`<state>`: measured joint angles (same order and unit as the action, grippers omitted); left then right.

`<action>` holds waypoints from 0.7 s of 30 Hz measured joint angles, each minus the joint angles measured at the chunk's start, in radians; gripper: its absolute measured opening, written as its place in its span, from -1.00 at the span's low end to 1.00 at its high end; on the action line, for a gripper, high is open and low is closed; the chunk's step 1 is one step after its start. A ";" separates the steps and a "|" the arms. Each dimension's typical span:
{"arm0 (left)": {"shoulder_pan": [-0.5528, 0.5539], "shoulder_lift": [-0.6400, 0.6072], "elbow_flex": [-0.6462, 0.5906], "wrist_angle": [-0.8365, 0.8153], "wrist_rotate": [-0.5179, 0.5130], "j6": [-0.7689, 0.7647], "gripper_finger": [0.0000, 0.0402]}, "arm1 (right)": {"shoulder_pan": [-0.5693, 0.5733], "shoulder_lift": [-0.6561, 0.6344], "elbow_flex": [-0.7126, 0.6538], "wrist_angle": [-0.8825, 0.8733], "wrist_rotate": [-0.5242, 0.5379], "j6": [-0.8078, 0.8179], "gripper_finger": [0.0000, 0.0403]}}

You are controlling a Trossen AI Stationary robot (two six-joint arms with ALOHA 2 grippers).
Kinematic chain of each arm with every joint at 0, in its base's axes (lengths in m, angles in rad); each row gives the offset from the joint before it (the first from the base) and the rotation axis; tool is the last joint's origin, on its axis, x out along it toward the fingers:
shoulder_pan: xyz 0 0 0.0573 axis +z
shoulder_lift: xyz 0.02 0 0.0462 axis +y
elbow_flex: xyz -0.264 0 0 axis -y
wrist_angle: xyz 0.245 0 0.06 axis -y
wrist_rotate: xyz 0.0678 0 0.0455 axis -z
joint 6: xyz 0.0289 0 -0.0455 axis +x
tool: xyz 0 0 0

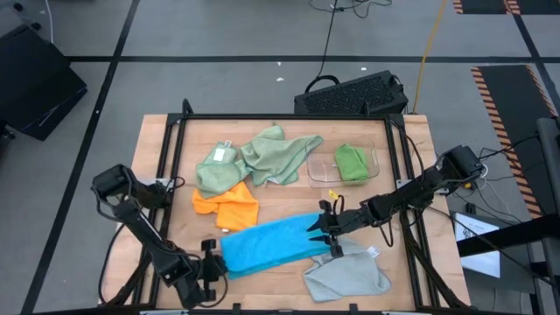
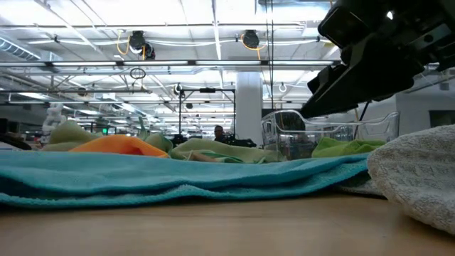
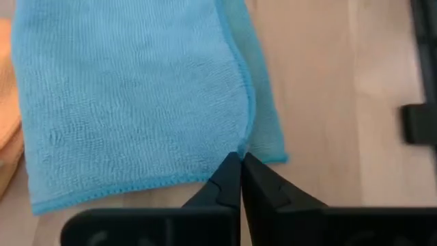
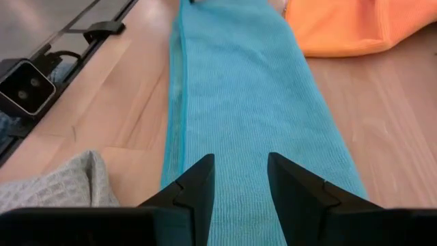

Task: Fold microfiber towels
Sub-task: Fold the blue microfiber cloth

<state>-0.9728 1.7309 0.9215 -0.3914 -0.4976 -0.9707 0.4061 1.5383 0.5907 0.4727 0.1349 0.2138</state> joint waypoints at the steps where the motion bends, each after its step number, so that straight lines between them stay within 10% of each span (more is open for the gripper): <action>1: 0.000 -0.007 0.000 0.004 -0.001 0.000 -0.96 | 0.000 0.000 0.000 -0.002 0.000 0.000 -0.35; 10: -0.003 0.021 0.001 0.138 0.004 0.105 -0.92 | 0.000 0.000 0.000 -0.008 0.024 0.007 -0.35; 21: -0.058 -0.008 0.001 0.206 0.026 -0.046 -0.22 | 0.000 0.000 0.000 -0.012 0.105 0.065 -0.35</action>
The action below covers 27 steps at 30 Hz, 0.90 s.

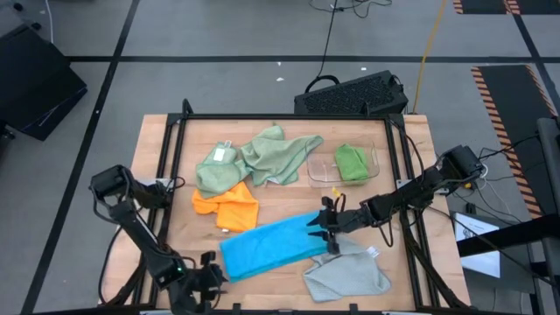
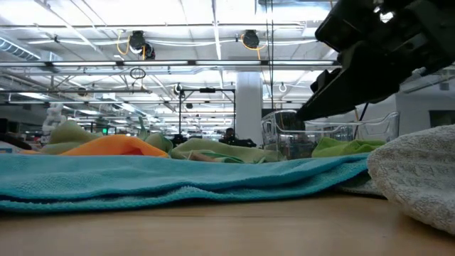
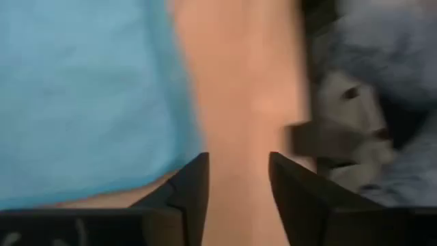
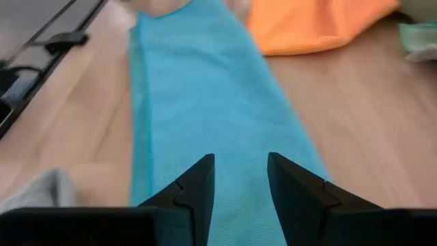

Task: Fold microfiber towels
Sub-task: Fold the blue microfiber cloth

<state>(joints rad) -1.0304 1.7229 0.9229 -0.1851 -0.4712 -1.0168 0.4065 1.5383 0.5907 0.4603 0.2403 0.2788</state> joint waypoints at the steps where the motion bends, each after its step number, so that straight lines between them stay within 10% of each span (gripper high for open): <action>1: -0.002 -0.016 0.000 0.015 -0.007 0.014 -0.18 | 0.000 0.000 0.000 0.001 0.006 0.015 -0.35; 10: 0.007 -0.108 0.002 -0.345 -0.440 -0.037 -0.05 | 0.019 0.097 0.000 0.128 0.078 0.135 -0.35; 15: 0.073 -0.106 -0.002 -0.532 -0.327 -0.208 0.00 | 0.042 0.189 0.007 0.241 0.081 0.207 -0.35; 27: 0.115 -0.106 -0.108 -0.392 -0.157 -0.307 0.12 | 0.060 0.244 0.112 0.187 0.103 0.199 -0.35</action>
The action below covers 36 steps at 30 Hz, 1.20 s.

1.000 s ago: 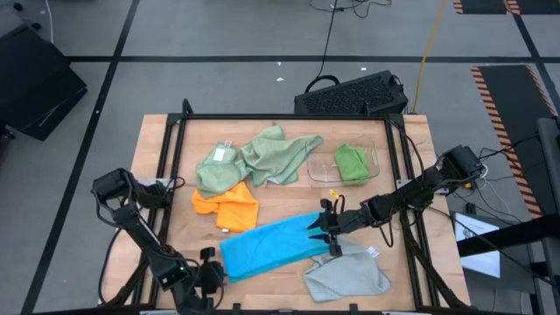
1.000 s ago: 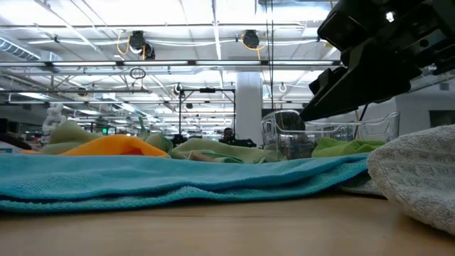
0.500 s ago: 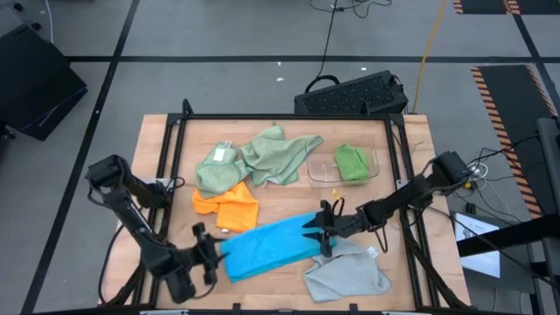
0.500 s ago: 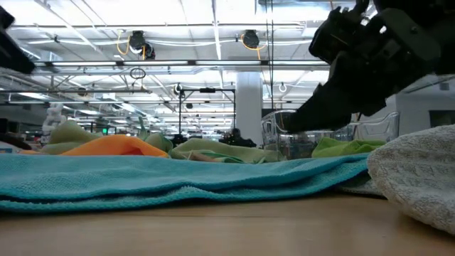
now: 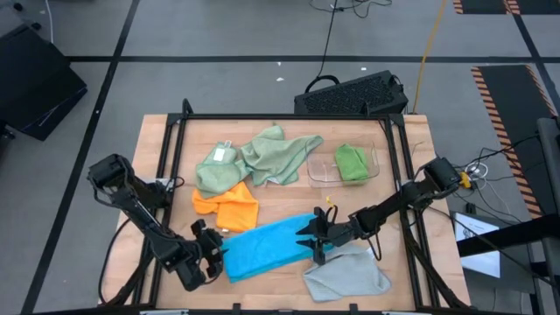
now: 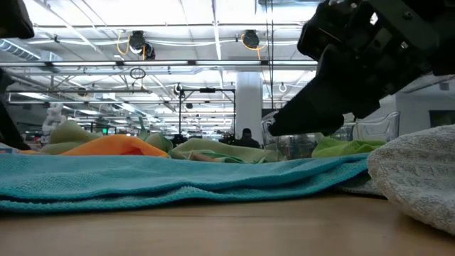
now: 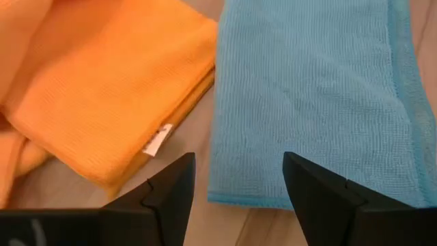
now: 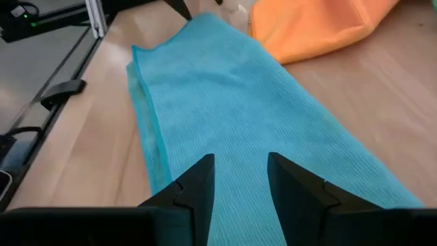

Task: Fold microfiber towels
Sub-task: Fold the blue microfiber cloth

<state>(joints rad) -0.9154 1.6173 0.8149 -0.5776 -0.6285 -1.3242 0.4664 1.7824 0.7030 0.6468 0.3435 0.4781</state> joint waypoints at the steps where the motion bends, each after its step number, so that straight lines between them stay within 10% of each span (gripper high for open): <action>1: 0.000 0.000 -0.011 0.017 0.002 -0.007 0.12 | 0.000 0.000 0.005 -0.006 0.000 -0.005 -0.35; 10: 0.022 -0.006 -0.165 0.295 0.101 -0.042 0.07 | -0.001 0.000 0.020 -0.008 0.000 -0.048 -0.35; 26: 0.019 -0.004 -0.183 0.357 0.115 0.103 -0.95 | -0.078 -0.001 0.149 -0.072 0.026 -0.185 -0.35; 36: -0.007 -0.013 -0.185 0.486 0.183 0.075 -0.70 | -0.124 -0.008 0.176 -0.215 0.018 -0.110 -0.35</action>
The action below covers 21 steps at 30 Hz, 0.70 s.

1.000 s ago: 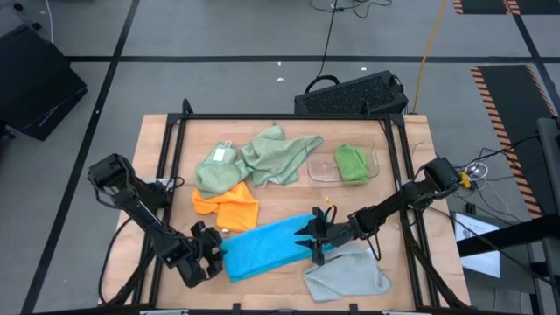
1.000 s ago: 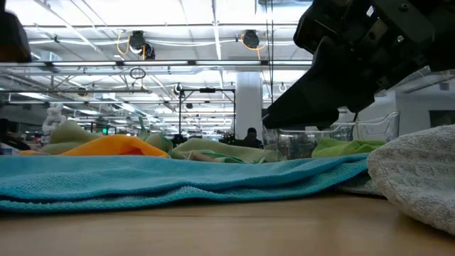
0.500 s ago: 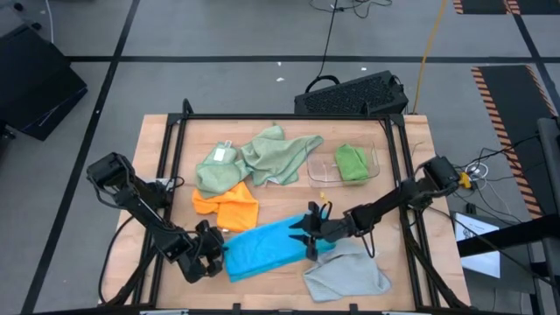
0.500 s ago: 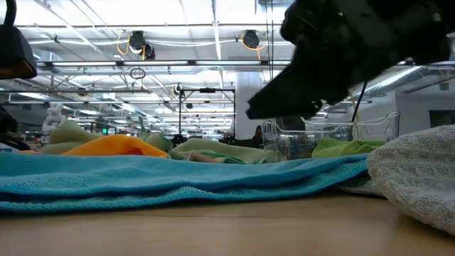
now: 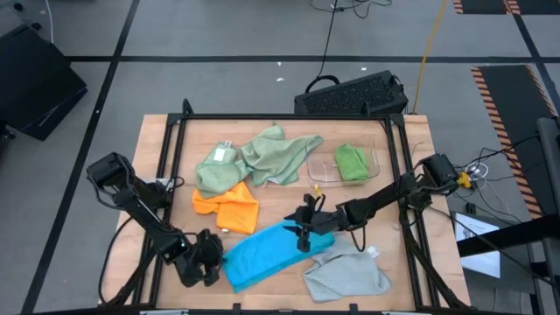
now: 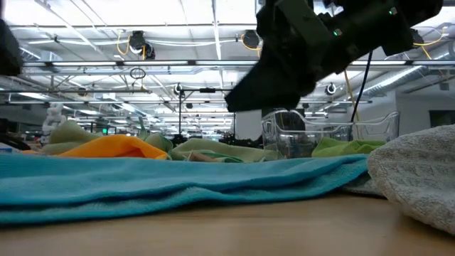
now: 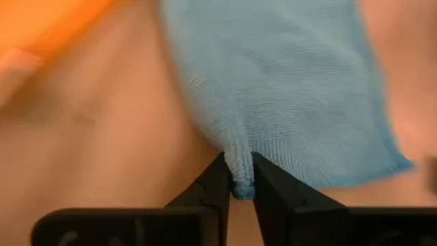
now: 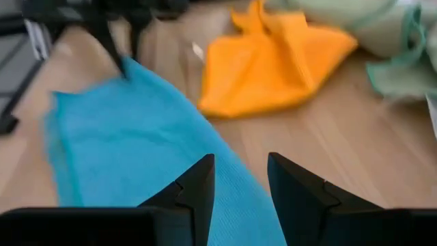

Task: Fold microfiber towels
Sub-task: Fold the blue microfiber cloth

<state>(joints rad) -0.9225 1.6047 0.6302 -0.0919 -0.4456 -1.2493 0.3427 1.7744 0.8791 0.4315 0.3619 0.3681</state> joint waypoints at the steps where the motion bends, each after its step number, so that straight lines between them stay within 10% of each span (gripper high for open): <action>1: -0.004 0.000 0.001 0.017 0.001 0.009 -0.65 | 0.005 -0.005 0.000 -0.029 0.001 0.014 -0.35; 12: -0.009 -0.028 0.013 0.041 0.006 0.055 0.13 | 0.077 -0.064 -0.002 -0.176 -0.055 0.131 -0.35; 21: -0.039 -0.119 0.099 -0.109 -0.082 0.016 0.11 | 0.005 -0.046 0.033 -0.150 -0.187 0.168 -0.12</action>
<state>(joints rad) -0.9610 1.4858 0.7296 -0.2011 -0.5280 -1.2329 0.3472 1.7280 0.9119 0.2816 0.1752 0.5359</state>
